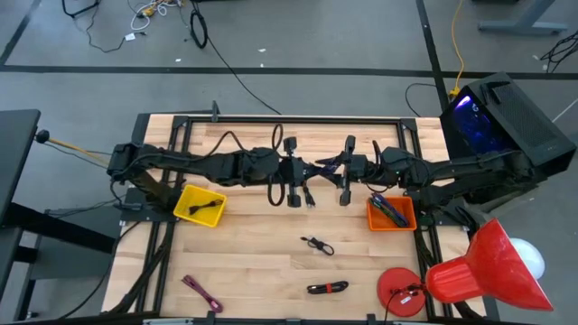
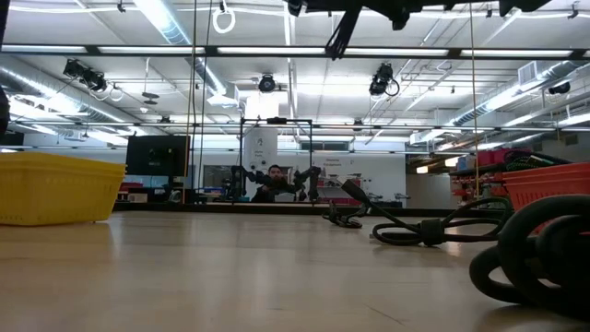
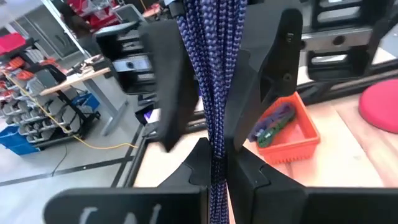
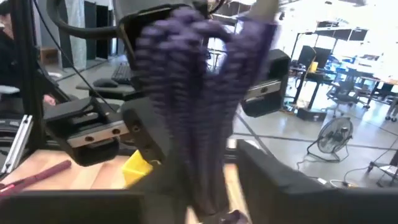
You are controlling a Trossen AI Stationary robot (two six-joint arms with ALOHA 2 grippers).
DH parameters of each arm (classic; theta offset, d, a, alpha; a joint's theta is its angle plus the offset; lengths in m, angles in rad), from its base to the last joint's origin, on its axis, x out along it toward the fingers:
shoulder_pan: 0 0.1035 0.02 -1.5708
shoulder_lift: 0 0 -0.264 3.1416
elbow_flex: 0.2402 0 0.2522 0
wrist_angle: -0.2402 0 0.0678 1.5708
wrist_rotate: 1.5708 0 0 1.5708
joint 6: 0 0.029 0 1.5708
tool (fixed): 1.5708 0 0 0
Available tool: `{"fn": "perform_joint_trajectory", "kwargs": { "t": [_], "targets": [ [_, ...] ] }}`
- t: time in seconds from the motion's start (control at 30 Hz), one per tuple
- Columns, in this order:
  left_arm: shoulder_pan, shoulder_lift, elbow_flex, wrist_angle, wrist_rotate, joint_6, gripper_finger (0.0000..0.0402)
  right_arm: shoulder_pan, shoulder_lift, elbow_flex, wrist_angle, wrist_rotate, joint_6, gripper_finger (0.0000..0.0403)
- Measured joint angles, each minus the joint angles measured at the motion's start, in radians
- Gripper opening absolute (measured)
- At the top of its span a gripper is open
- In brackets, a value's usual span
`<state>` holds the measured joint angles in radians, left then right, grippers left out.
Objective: Pick & Place USB Port
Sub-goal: Put the black charger cable into the orange basket
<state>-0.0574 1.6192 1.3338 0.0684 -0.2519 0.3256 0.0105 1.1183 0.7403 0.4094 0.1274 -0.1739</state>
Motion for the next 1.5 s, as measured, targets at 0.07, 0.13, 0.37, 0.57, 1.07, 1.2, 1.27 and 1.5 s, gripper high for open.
{"fn": "perform_joint_trajectory", "kwargs": {
  "t": [0.07, 0.13, 0.37, 0.57, 1.07, 1.2, 1.27, 1.5],
  "targets": [
    [0.002, 0.0, 0.0, 0.0, -0.005, -0.001, 0.0027, 0.0, 0.0, 0.0, -0.005, 0.0, -0.002, 0.0053],
    [0.002, 0.0, 0.0, -0.006, -0.019, 0.0, 0.0027, -0.002, 0.0, 0.0, -0.011, -0.011, -0.018, 0.0021],
    [-0.001, 0.0, 0.0, -0.017, -0.084, 0.0, 0.0055, -0.002, 0.0, 0.0, -0.011, 0.013, -0.015, 0.0019],
    [0.0, -0.002, 0.0, -0.061, -0.112, 0.0, 0.0071, -0.003, -0.002, 0.0, -0.015, 0.049, -0.019, 0.0017],
    [0.0, -0.015, 0.0, -0.4, -0.314, -0.039, 0.0075, -0.029, -0.317, 0.001, -0.657, 0.179, 0.212, 0.0016],
    [0.0, -0.045, 0.0, -0.478, -0.321, -0.052, 0.0076, -0.015, -0.409, 0.001, -0.922, 0.183, 0.392, 0.0016],
    [0.0, -0.066, 0.0, -0.51, -0.334, -0.053, 0.0076, -0.002, -0.433, 0.001, -1.006, 0.177, 0.458, 0.0016],
    [0.0, -0.136, 0.0, -0.564, -0.343, -0.057, 0.0076, 0.029, -0.446, 0.054, -1.276, 0.091, 0.632, 0.0016]
  ]
}}
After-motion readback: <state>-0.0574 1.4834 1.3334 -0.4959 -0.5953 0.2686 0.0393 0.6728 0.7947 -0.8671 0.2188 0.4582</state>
